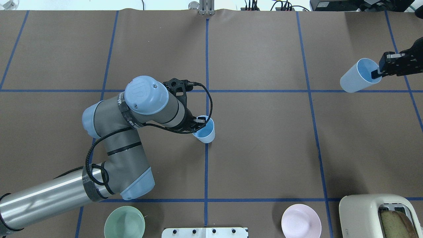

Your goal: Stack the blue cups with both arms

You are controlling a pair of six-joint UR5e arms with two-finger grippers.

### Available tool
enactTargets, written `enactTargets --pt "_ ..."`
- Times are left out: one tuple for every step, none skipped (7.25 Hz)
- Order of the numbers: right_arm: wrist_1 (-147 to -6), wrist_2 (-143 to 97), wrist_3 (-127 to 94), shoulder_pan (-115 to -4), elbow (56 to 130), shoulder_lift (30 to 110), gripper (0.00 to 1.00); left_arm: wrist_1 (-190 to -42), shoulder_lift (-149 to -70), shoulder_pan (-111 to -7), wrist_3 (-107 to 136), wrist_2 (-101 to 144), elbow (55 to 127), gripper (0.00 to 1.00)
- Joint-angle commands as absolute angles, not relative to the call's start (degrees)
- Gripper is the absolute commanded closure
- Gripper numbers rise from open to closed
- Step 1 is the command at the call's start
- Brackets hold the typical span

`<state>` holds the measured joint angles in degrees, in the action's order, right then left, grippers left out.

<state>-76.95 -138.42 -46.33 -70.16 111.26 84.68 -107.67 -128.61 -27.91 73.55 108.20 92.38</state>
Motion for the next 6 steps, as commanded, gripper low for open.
enactTargets --pt "-76.99 -138.43 -46.32 -70.22 111.27 84.64 1.00 -107.67 -128.58 -27.69 73.56 108.10 92.37 1.00" --pt "-76.99 -138.43 -46.32 -70.31 111.36 84.64 1.00 -107.67 -128.67 -27.77 73.56 108.11 92.37 1.00" --pt "-76.99 -138.69 -46.32 -70.49 111.44 84.55 1.00 -107.75 -128.58 -27.77 73.56 108.11 92.63 0.30" --pt "-78.30 -139.21 -46.58 -71.01 112.14 84.12 1.00 -107.75 -128.58 -27.86 73.56 108.11 93.33 0.09" --pt "-82.75 -139.22 -46.84 -70.93 114.06 82.20 1.00 -107.67 -128.24 -27.86 73.48 108.28 94.12 0.03" --pt "-89.41 -139.04 -47.02 -70.75 115.74 78.00 1.00 -107.67 -127.54 -28.21 72.69 108.63 95.52 0.03"
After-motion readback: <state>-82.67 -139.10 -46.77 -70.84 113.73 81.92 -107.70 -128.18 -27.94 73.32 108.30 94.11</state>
